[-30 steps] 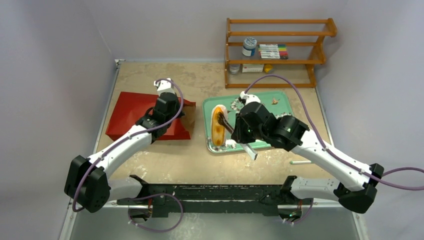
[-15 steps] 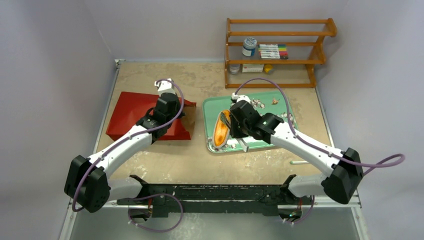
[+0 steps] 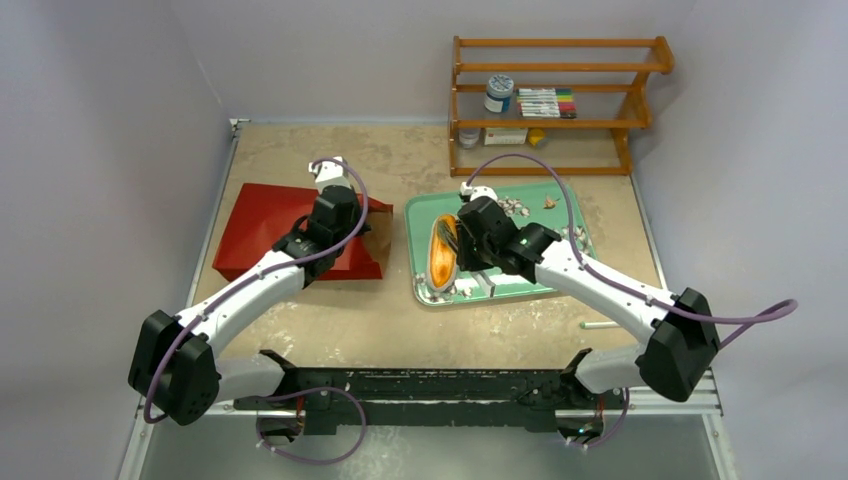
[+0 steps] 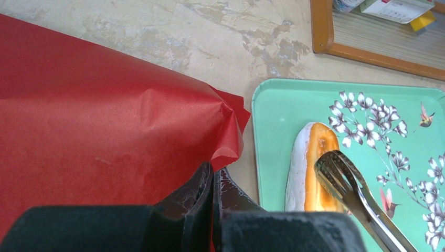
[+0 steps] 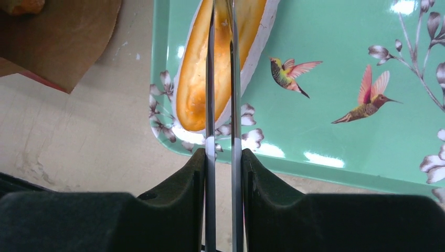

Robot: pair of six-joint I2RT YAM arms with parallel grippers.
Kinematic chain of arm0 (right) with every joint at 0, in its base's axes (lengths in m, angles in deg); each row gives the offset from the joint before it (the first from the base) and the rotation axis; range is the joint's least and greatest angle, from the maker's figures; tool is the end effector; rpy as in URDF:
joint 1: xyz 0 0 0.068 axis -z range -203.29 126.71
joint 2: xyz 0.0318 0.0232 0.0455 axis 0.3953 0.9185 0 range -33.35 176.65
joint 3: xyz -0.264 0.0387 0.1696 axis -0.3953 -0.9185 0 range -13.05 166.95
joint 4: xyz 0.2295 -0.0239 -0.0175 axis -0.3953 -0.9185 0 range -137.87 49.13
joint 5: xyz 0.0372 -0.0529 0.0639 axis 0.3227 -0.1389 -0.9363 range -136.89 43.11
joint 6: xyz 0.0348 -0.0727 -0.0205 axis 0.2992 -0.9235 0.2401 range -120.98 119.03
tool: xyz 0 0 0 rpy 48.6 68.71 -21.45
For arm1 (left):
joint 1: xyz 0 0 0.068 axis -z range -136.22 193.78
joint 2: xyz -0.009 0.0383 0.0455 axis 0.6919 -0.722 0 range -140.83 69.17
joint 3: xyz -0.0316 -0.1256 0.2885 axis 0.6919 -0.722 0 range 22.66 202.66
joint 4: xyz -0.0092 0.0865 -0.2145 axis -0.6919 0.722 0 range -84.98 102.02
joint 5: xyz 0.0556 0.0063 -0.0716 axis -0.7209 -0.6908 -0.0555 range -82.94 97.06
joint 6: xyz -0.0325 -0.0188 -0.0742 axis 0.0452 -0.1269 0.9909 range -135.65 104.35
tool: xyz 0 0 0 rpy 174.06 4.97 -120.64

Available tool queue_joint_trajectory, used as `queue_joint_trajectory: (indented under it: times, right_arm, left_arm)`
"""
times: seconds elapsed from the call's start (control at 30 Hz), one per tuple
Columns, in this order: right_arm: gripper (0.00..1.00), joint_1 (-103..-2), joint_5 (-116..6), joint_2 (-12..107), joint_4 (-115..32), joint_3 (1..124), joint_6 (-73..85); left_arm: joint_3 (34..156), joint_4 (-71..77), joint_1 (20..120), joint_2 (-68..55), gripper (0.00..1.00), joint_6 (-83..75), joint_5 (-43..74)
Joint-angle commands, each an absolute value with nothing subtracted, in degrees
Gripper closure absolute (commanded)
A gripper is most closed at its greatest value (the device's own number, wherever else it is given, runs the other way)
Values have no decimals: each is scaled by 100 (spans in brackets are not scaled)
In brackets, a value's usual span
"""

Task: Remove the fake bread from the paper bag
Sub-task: Place the fake bread in the container.

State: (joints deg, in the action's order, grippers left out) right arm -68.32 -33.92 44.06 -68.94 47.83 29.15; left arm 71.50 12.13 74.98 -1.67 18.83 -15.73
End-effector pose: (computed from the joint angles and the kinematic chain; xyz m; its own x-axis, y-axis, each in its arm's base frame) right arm 0.2071 0.1842 0.3100 -0.7186 -0.0273 -0.6949 -0.2497 0.9428 0.2211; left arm 0.2382 -0.1114 0.3124 -0.4495 -0.3378 -0.8269 -0.0804 0.9373 -0.3391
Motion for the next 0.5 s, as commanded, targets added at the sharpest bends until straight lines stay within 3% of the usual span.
queue_joint_trajectory:
  times: [0.0,0.47]
  right_arm:
    - [70,-6811,-3161,4168,-6675,5228,2753]
    - [64,-6855,-3461,3829,-6118,4998,2364]
  left_arm:
    - [7221,1004,7533,-90,100,1824,-1428]
    - [7171,1715,7540,448,100,1926,-1382]
